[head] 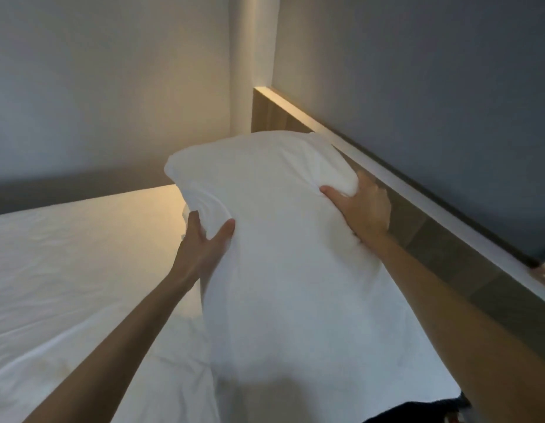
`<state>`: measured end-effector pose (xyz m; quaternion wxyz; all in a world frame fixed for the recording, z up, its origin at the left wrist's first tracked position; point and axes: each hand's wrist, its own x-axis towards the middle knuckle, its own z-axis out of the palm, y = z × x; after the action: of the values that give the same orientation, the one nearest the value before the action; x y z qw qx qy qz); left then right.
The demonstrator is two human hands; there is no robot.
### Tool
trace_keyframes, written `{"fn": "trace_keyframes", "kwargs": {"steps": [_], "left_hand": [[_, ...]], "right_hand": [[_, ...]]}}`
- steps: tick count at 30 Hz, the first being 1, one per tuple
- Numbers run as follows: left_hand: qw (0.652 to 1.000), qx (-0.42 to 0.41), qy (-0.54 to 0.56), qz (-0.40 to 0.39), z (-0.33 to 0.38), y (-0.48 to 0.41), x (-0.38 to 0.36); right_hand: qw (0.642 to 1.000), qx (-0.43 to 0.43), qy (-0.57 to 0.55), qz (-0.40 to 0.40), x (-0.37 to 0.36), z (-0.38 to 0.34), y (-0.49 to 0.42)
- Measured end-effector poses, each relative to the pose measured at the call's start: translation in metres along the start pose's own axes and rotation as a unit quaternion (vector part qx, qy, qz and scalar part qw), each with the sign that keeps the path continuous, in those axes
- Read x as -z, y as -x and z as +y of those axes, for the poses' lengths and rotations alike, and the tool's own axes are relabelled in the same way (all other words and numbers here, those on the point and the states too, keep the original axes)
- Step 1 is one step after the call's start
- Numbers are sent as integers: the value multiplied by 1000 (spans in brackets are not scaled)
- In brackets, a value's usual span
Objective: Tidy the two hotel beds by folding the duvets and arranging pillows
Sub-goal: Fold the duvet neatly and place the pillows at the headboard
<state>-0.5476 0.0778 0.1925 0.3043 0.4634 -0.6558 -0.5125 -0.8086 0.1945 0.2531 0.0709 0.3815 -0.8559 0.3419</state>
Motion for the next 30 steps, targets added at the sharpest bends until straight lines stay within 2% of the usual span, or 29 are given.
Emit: {"fn": "trace_keyframes", "kwargs": {"steps": [6, 8, 10, 13, 17, 19, 22, 24, 27, 30], "left_hand": [[998, 24, 12, 54, 17, -95, -54], [997, 64, 28, 14, 10, -128, -63], [993, 114, 10, -21, -8, -152, -65], [990, 96, -102, -6, -34, -164, -72], [964, 33, -263, -13, -40, -166, -107], [948, 10, -317, -4, -35, -169, -129], [932, -17, -361, 18, -26, -173, -169], [928, 30, -370, -2, -44, -169, -191], [919, 131, -367, -57, -102, -145, -210], [915, 134, -373, -77, -139, -124, -214]], "right_hand": [[999, 9, -21, -44, -53, 29, -122], [998, -9, -37, -54, -83, 46, -151], [995, -25, -6, -93, -113, 68, -164], [976, -12, 74, -202, -153, 97, -153], [948, 40, 63, -309, -186, 107, -131], [943, 79, 68, -317, -193, 100, -130], [947, 129, 71, -287, -199, 87, -125], [938, 134, 105, -303, -209, 98, -106], [908, 86, 146, -382, -229, 143, -65], [900, 76, 150, -402, -242, 177, -49]]}}
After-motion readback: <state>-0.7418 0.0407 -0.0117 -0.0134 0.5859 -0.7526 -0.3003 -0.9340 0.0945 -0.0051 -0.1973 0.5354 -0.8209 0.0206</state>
